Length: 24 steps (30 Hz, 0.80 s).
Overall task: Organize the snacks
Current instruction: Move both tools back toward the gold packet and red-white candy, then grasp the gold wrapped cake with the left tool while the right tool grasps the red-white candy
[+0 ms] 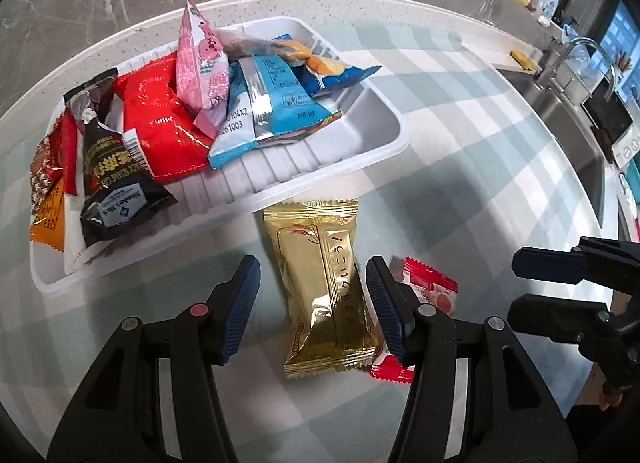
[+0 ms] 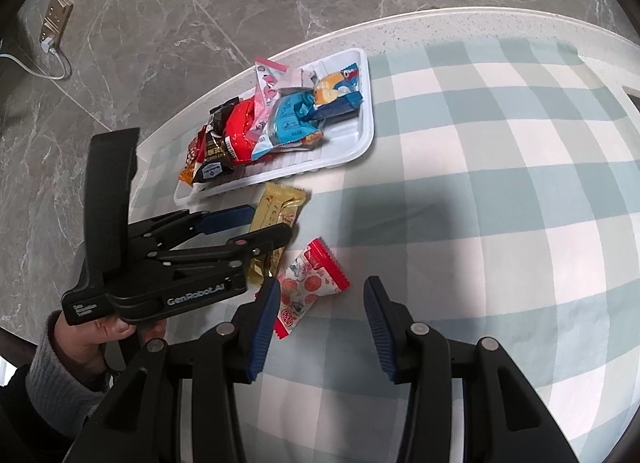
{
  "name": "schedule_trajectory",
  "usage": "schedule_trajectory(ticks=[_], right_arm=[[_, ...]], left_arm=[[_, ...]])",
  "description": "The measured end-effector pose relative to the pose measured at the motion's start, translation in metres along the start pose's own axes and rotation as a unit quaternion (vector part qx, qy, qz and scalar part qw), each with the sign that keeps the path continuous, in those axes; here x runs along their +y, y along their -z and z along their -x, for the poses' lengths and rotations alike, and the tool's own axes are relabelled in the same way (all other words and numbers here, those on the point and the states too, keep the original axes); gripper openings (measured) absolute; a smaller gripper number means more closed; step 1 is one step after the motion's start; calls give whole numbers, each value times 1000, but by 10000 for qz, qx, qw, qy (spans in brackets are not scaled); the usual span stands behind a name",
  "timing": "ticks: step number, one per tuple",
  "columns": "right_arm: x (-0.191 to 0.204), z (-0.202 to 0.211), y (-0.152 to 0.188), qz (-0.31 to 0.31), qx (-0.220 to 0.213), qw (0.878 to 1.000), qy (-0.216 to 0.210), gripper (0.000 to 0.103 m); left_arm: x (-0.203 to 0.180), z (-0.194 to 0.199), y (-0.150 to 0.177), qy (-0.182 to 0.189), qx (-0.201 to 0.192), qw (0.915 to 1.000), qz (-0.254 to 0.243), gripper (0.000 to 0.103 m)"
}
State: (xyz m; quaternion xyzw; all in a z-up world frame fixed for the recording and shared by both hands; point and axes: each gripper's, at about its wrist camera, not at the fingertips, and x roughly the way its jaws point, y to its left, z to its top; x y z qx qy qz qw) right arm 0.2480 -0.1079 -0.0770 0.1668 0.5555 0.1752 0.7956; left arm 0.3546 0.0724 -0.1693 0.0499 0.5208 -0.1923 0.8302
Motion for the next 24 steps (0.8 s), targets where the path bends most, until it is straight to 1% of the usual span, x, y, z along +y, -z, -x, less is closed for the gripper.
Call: schedule_trajectory(ticks=[2,5,12,15,24], right_arm=[[1,-1,1,12,11,10000,25,47],[3,-4,1,39,50,10000,64,49],[8,-11,0,161,195,9995,205,52],[11,-16,1,190,293,9991,253,55],[20,-36,6,127,534,9976,424,55]], left_arm=[[1,-1,0,-87,-56,9999,17,53],[4,-3,1,-28,-38,10000,55,53],[7,-1,6,-5,-86,10000,13,33],[10,2,9,29,-121,9999,56,33],[22,12,26,132,-208,9995,205,31]])
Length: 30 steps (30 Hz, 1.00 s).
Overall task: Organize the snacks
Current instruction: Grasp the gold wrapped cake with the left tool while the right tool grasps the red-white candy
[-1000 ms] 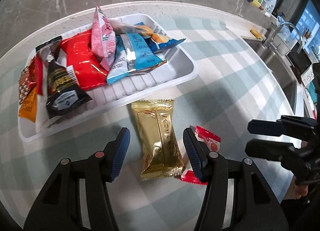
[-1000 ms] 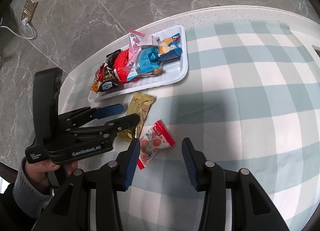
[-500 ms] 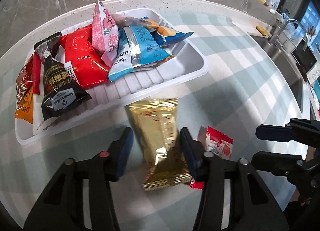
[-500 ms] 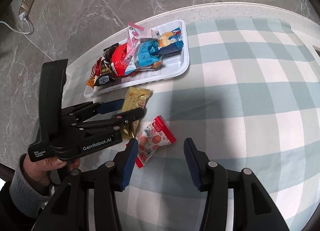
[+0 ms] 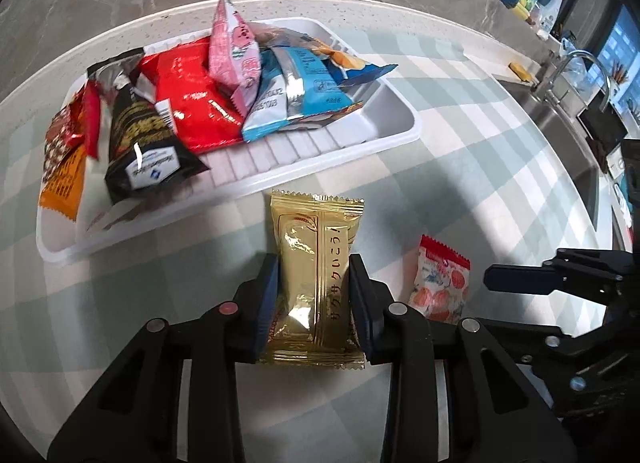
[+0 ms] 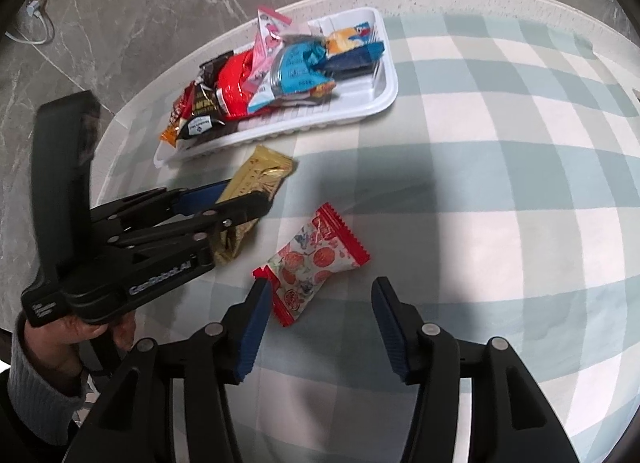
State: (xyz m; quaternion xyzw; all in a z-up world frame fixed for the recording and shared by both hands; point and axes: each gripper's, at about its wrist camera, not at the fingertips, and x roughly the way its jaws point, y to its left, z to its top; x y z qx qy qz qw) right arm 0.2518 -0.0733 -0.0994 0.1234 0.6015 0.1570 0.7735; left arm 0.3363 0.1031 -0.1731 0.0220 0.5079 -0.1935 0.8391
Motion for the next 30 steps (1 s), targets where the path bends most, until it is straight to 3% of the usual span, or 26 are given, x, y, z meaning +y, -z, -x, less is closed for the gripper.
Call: schedule_trajectory(ticks=[17,20,22,25,30], right_arm=[[30,-28,-18,340,-19,9973,644,57],[38,-32,-16,782,-25,9925,938,51],[42,-32,-10,1112,-100,9875,1116,38],[37,-29,-7,1152,-135,9887,951,34],[12,-17,-9,589,-68,9979,269,33]], left_arm=[[13,8,11,37,-68,9999,130,30],[13,8,11,31,-70,9999,119,31],[12,8,11,3,-75,10000,65,31],[12,8,11,9,-81,10000,7,31],[15,10,12,237,-71,9997,82,30]])
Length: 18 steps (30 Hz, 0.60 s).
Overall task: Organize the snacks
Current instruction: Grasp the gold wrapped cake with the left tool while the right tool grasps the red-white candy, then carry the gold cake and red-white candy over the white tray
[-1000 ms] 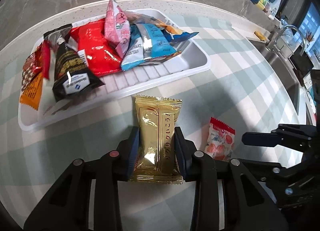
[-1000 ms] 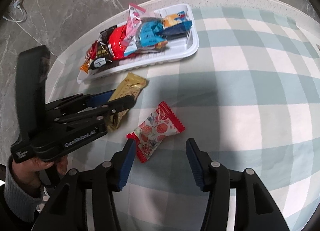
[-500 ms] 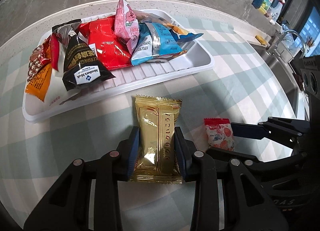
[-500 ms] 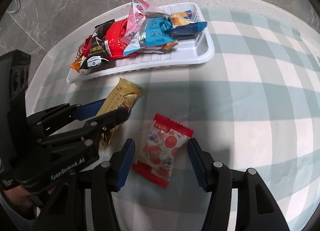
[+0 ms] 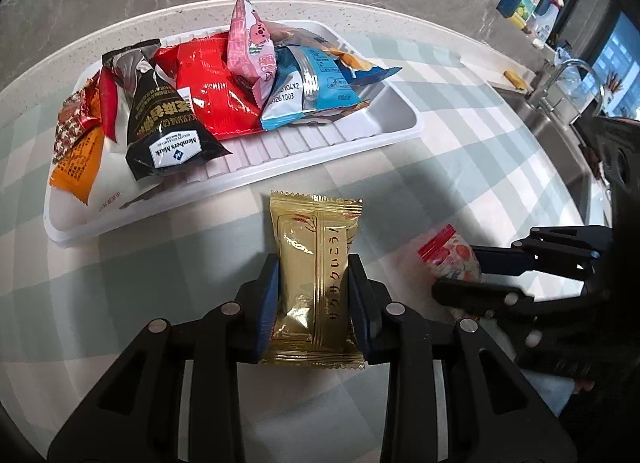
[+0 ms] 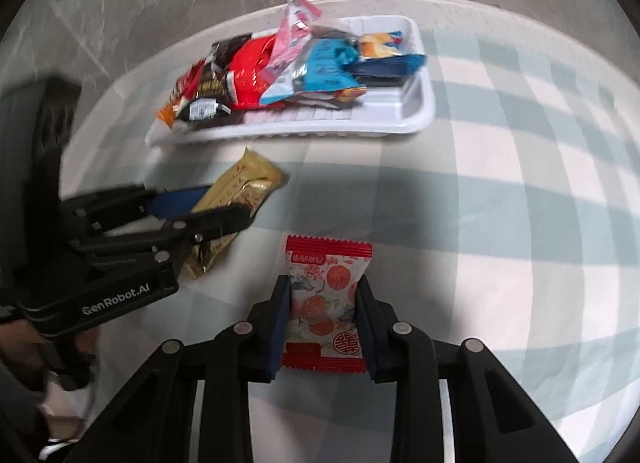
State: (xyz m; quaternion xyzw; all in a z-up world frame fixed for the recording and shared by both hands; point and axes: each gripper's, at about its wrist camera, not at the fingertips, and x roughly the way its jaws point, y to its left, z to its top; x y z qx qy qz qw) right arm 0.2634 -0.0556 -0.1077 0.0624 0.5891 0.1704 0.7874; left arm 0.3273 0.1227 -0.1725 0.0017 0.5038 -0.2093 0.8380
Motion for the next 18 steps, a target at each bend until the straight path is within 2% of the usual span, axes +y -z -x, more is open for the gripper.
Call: schedule_trajectory(ticks=[6,18], right_arm=[[-14,15,3,-423,-137,9979,-473,33],[-13,30,-8,-582,-288,9941,-864,33]], left_arm=[[5,10,6,393,-72,9988,278,30],[13,53,4,606,-430,9959,514,30]])
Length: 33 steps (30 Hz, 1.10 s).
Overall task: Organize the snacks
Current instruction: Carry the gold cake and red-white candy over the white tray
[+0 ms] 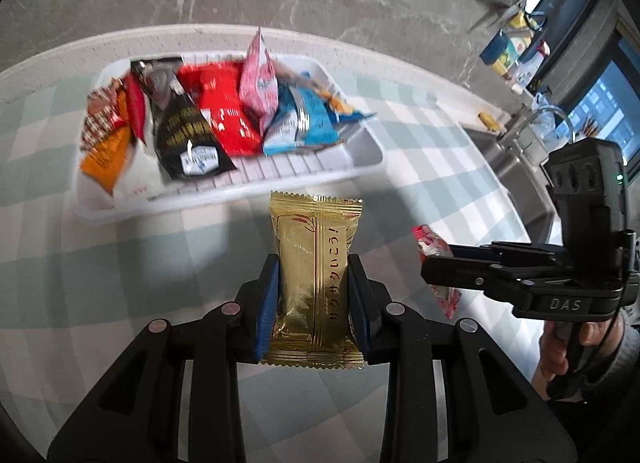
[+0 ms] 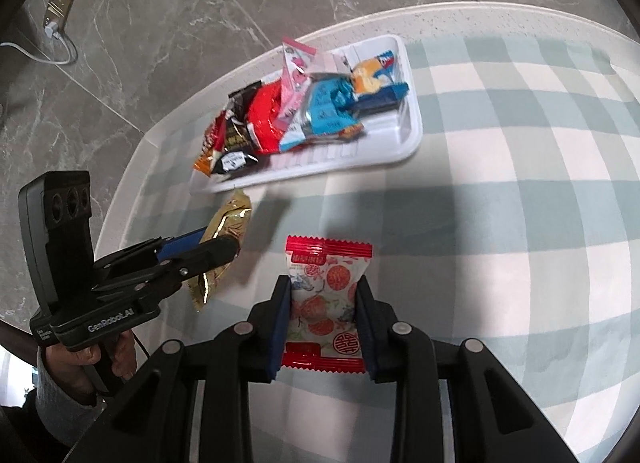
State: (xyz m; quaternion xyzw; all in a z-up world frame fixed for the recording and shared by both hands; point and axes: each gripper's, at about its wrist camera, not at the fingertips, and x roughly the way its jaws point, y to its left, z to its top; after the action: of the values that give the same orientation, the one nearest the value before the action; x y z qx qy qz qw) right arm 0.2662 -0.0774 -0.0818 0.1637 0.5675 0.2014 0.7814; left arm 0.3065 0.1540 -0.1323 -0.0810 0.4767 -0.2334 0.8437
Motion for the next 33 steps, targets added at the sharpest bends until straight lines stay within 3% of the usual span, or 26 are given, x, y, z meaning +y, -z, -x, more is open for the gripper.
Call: schedule_trajectory(ticks=[13,25,33], right_arm=[[21,5,-53,219,-296,9991,-210,33],[38,-17,-133,555,-551,9968,-143,33],[39,-43,-161,684,-493,9964,-66,33]], left_arm=[[28,28,-51,-54,-458,9984,314,30],[55,9,-106,-248,-549,9966,554,30],[65,-4,-131,-368,-552,9958,627,30]])
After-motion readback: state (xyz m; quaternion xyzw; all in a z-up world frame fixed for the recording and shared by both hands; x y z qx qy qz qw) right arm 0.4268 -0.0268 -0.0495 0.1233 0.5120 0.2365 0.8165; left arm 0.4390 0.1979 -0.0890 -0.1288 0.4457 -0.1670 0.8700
